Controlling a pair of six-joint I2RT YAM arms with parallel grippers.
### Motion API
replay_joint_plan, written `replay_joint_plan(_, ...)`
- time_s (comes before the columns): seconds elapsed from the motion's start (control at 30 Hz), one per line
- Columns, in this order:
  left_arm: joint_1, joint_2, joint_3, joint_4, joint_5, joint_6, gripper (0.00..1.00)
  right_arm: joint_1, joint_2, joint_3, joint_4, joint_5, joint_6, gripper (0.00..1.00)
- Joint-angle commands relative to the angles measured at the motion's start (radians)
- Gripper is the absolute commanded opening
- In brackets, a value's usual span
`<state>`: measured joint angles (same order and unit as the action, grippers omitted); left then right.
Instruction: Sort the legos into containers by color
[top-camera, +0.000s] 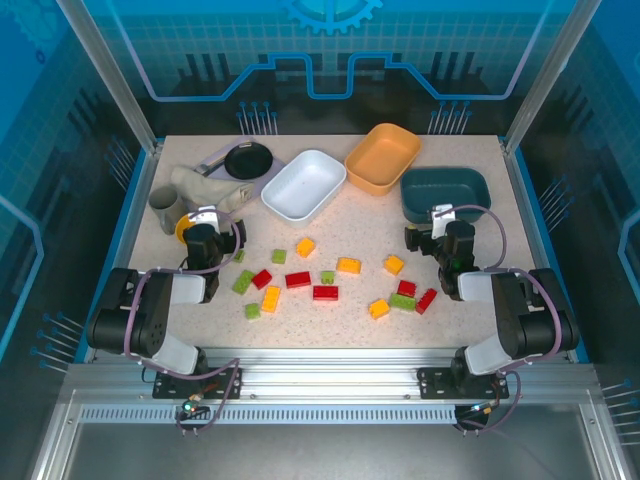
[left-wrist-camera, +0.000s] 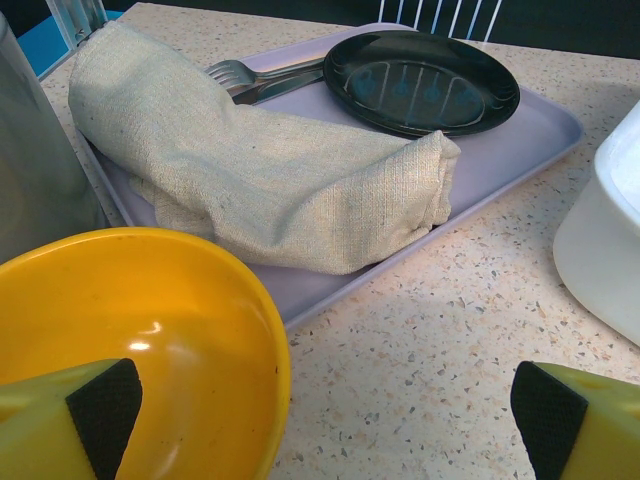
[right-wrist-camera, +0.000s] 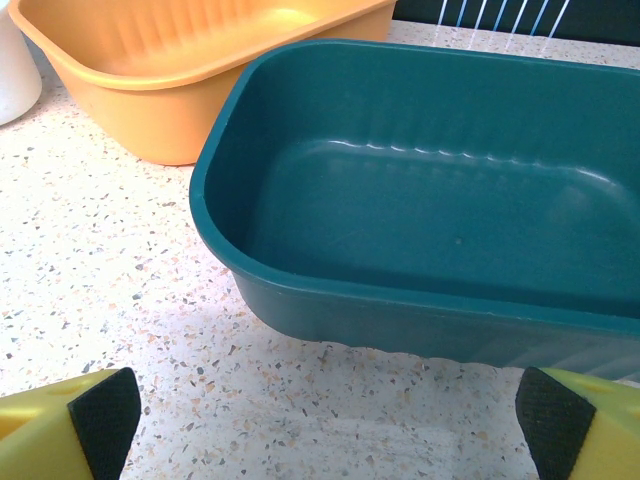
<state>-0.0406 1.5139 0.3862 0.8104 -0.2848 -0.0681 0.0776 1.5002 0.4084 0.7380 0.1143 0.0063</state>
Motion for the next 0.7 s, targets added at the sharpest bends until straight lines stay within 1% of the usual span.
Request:
replay_joint_plan(0.0,-0.004,0.001,0.006,0.017,-0.016,0.017,0.99,-0.014,0.003,0.016,0.029,-0.011,-0.001,1.0)
replay_joint_plan(0.1,-0.004,-0.008,0.007,0.015,-0.004,0.025,0.99,-0.014,0.003,0.015,0.029,-0.01,-0.001,1.0)
replay_joint_plan(0.13,-0.005,-0.027,0.02,-0.022,0.014,0.033,0.99,-0.014,0.001,0.014,0.032,-0.012,-0.001,1.0)
replay_joint_plan(0.17,-0.019,-0.058,0.045,-0.101,0.007,0.048,0.99,-0.012,-0.013,0.018,0.026,0.007,-0.001,1.0)
replay_joint_plan(0.2,-0.047,-0.096,0.07,-0.176,-0.041,0.062,0.99,-0.006,-0.059,0.041,-0.052,0.036,0.009,1.0)
replay_joint_plan(0.3,-0.135,-0.191,0.067,-0.249,-0.157,0.089,0.99,-0.001,-0.152,0.154,-0.353,0.17,0.096,1.0)
replay_joint_plan(0.33,-0.153,-0.224,0.06,-0.272,-0.178,0.073,0.99,-0.002,-0.169,0.172,-0.402,0.18,0.119,1.0)
replay_joint_plan(0.47,-0.225,-0.384,0.043,-0.391,-0.25,0.034,0.99,0.004,-0.267,0.174,-0.419,0.177,0.168,1.0)
replay_joint_plan(0.57,-0.253,-0.49,0.055,-0.488,-0.264,0.013,0.99,0.015,-0.332,0.209,-0.462,0.203,0.187,1.0)
replay_joint_plan(0.67,-0.277,-0.568,0.123,-0.605,-0.268,0.0,0.99,0.033,-0.395,0.289,-0.548,0.208,0.184,1.0)
